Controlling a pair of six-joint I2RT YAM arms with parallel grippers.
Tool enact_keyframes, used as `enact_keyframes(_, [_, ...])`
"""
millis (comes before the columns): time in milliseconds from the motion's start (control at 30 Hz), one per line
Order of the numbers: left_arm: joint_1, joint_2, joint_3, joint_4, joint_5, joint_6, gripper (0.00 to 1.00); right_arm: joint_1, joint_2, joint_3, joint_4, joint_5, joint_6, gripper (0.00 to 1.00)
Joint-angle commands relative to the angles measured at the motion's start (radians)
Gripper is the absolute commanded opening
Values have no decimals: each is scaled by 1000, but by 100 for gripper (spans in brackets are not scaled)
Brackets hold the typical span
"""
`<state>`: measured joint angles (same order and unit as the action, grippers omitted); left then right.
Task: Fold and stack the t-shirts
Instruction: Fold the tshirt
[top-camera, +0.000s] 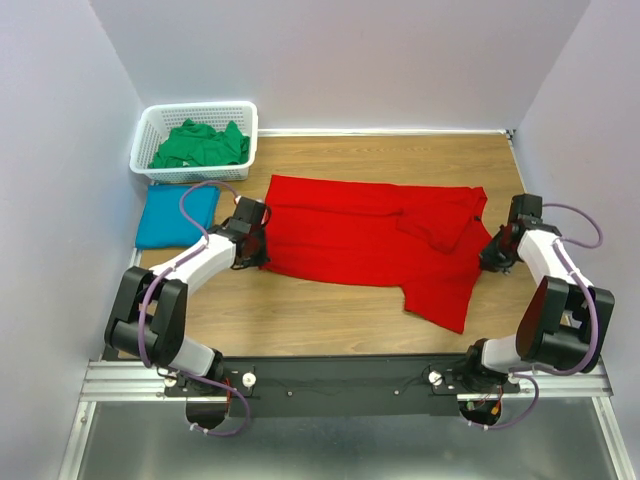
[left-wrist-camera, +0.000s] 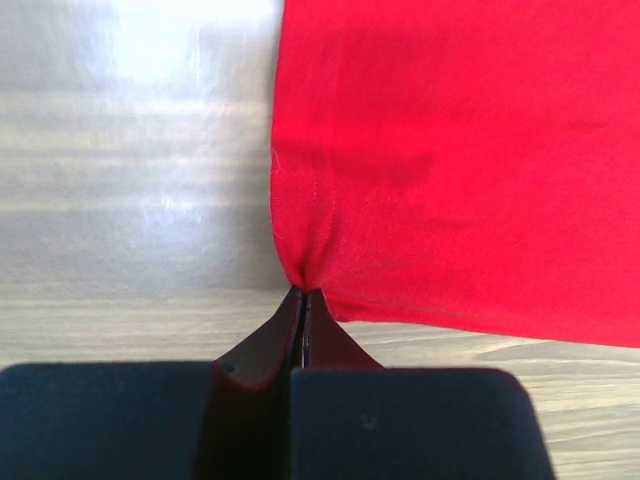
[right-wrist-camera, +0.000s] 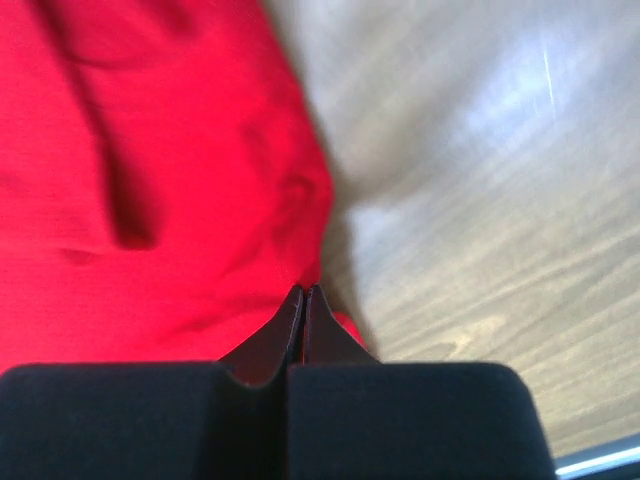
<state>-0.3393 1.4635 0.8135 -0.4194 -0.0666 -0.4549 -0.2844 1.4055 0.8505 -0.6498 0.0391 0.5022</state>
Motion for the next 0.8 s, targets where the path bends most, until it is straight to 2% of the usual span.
enact_keyframes(0, [10, 3, 78, -22, 27, 21, 0, -10, 42, 96, -24, -63, -45, 1])
enact_keyframes(433, [40, 210, 349, -27, 17, 51, 0, 16, 262, 369, -25, -44, -71, 1])
enact_keyframes(767, [72, 308, 415, 5, 39, 41, 0, 37, 391, 533, -27, -53, -82, 1])
